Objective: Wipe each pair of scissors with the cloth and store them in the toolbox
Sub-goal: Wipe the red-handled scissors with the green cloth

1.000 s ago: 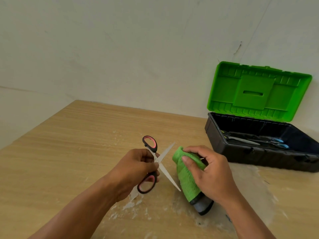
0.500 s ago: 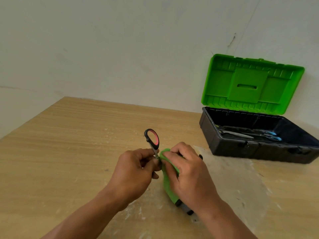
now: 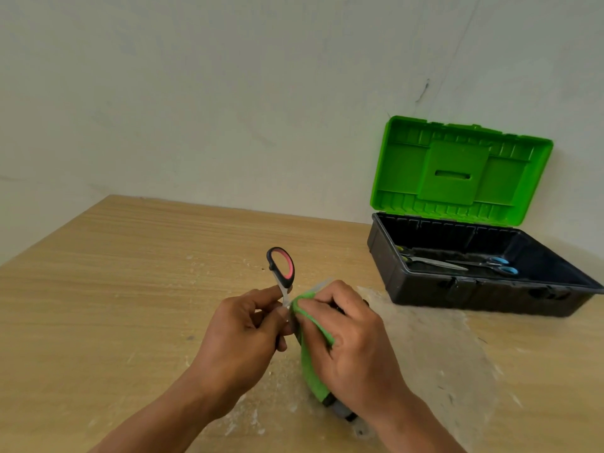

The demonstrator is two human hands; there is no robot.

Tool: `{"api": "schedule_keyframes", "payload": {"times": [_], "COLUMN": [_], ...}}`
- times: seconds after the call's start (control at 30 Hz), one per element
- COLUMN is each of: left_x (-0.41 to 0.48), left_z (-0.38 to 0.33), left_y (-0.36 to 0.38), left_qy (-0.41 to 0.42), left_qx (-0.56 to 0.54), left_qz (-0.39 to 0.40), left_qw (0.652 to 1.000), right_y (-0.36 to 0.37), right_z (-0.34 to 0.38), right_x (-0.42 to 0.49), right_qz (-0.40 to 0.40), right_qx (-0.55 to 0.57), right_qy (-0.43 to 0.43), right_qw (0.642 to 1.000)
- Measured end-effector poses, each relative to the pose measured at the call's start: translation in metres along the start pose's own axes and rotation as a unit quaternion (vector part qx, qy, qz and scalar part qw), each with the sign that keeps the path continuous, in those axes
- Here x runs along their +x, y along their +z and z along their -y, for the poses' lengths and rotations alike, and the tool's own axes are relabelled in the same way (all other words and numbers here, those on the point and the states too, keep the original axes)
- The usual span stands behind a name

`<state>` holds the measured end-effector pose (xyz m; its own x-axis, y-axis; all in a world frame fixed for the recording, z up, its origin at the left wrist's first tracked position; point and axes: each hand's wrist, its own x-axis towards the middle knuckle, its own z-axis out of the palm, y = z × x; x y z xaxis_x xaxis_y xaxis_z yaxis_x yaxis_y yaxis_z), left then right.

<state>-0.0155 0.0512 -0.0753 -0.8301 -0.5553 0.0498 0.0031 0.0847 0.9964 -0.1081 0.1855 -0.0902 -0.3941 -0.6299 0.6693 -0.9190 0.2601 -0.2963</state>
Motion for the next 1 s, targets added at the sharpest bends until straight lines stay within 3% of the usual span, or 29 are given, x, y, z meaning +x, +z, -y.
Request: {"api": "schedule_keyframes", "payload": {"times": [0.13,0.3,0.47,0.6,0.73,0.9,1.0], "left_x": [0.002,0.001,0.002,0.000,0.003,0.001,0.003], "left_z": [0.002,0.002,0.001,-0.002,-0.002,-0.002,-0.001], "left_y": [0.001,-0.003,-0.002,-0.002,-0.002,-0.003,-0.004], "left_qy": [-0.013,-0.011,-0.020,-0.028,-0.027,-0.043,-0.028], "left_qx": [0.011,0.013,0.017,-0.003,-0.006,-0.018,0.006], "left_qz": [0.007,0.010,0.011,0.012,0.008,0.011,0.008], "left_qw": [1.000,1.000,1.000,1.000,1.000,0.999,1.000], "right_y": [-0.003,-0.001,-0.004,-0.001,-0.002,-0.003,0.001], "right_z": [-0.015,-0.002,-0.023,-0.006,-0.028,-0.019,-0.029], "right_x": [0.006,0.002,0.008,-0.001,0.008,0.002,0.008], "right_qz": [-0.069,0.039,-0.039,0.046,-0.067,-0.020,-0.087], "right_qx": [-0.017,0.041,-0.010,0.049,0.005,0.028,-0.007], "right_qy": [0.047,-0.004,0.049,-0.007,0.060,0.031,0.081], "right_qw": [0.996,0.998,0.998,0.998,0.996,0.999,0.993]}}
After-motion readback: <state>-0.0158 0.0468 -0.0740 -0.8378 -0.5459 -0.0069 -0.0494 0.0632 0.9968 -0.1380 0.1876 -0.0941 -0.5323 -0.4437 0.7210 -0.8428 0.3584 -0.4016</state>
